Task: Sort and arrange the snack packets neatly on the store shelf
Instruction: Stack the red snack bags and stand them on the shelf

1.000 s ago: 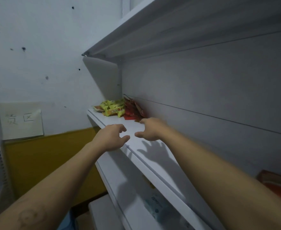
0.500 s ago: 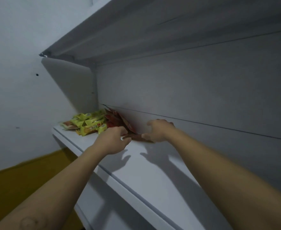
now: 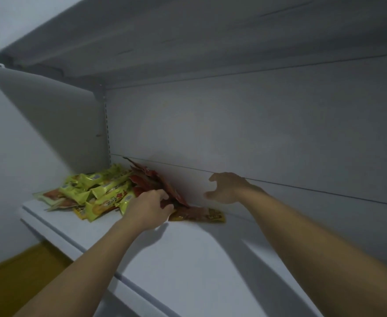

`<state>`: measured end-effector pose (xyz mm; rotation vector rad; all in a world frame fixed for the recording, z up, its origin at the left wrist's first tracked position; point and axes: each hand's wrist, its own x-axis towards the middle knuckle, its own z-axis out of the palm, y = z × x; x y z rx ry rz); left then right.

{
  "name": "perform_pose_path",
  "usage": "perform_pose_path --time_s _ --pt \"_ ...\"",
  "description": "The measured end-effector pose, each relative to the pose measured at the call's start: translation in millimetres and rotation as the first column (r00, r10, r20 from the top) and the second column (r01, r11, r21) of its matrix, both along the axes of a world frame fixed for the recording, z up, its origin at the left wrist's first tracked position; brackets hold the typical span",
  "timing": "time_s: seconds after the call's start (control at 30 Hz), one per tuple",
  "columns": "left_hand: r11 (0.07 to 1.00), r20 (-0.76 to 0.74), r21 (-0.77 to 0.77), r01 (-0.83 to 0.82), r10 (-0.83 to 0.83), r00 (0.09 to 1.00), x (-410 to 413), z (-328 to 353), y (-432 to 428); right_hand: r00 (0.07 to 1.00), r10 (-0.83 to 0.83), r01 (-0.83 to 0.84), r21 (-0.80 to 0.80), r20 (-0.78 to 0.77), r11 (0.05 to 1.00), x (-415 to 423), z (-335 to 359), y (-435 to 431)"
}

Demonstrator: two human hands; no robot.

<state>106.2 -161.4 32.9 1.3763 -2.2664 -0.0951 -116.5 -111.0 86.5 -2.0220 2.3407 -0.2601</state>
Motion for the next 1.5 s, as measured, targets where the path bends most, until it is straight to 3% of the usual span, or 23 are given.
perform_pose_path --time_s 0.43,0.57,0.67,0.83,1.03,1.17,1.37,1.43,1.5 --pt "0.993 0.041 -0.008 -0.115 0.115 0.993 -5.5 -13.7 -66.3 0.991 0.108 -0.106 -0.029 0.082 0.994 20.0 -49.4 -84.7" --pt "0.960 -0.069 -0.015 -0.281 0.280 0.958 4.9 -15.6 -84.3 0.988 0.110 -0.096 -0.128 0.108 0.987 34.9 -61.7 -106.9" --pt "0.956 -0.136 0.015 -0.294 0.294 0.946 14.4 -9.8 -101.9 0.986 0.101 -0.079 -0.155 0.135 0.985 45.5 -63.4 -119.8" --pt "0.962 -0.267 0.154 -0.224 0.259 0.928 25.4 -1.6 -129.7 0.990 0.027 -0.002 -0.177 0.137 0.984 64.2 -63.3 -134.9" --pt "0.983 -0.416 0.177 -0.040 0.111 0.903 29.1 -4.6 -154.7 0.991 -0.088 0.112 -0.259 0.103 0.960 80.7 -64.8 -138.4" --pt "0.994 -0.510 0.112 0.006 0.052 0.858 31.7 -7.5 -166.1 0.985 -0.149 0.171 -0.359 0.089 0.917 89.2 -54.3 -132.3" --pt "0.971 -0.749 -0.003 0.240 -0.161 0.643 29.7 22.2 -147.6 0.969 -0.183 0.242 -0.502 0.164 0.830 93.4 -26.2 -110.3" --pt "0.939 -0.792 0.036 0.342 -0.182 0.583 27.8 35.1 -136.3 0.957 -0.178 0.276 -0.541 0.228 0.794 89.8 -17.6 -98.9" --pt "0.846 -0.841 0.139 0.515 -0.174 0.513 20.4 45.0 -122.7 0.952 -0.142 0.279 -0.581 0.270 0.765 83.9 -8.0 -82.8"
